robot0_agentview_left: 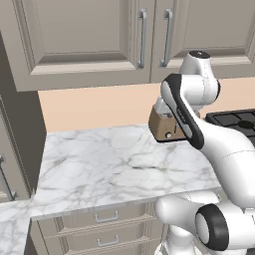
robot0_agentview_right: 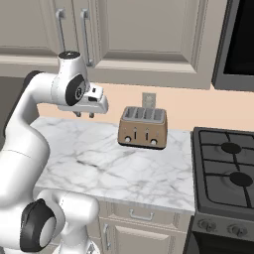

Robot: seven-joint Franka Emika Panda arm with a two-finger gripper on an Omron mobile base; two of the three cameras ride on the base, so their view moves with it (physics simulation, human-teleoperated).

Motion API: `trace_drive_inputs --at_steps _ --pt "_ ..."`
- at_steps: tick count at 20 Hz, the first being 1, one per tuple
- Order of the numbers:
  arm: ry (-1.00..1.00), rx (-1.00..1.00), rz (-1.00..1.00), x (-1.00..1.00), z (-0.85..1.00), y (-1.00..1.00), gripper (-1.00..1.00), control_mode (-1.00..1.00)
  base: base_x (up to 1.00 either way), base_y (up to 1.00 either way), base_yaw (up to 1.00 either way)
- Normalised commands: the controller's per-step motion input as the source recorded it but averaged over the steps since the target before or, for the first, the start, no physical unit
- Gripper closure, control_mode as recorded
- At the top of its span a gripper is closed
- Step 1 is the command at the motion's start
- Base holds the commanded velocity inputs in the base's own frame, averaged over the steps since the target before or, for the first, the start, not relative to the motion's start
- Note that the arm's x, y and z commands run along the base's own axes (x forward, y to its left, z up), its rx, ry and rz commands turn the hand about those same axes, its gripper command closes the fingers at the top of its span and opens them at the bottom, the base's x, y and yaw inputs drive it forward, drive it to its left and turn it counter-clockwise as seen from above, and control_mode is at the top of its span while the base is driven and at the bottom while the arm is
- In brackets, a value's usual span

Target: Open the cabinet. Pick the dish brush and place it next to the sink. Then close the cabinet.

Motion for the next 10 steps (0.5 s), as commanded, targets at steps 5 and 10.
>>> trace_drive_inputs --at_steps 5,10 --pt "0.00 0.00 -0.01 -0.01 0.00 0.00 -1.00 -1.00 0.00 0.00 0.00" --pt "0.00 0.00 -0.01 0.00 0.00 0.00 -1.00 -1.00 0.00 0.00 0.00"
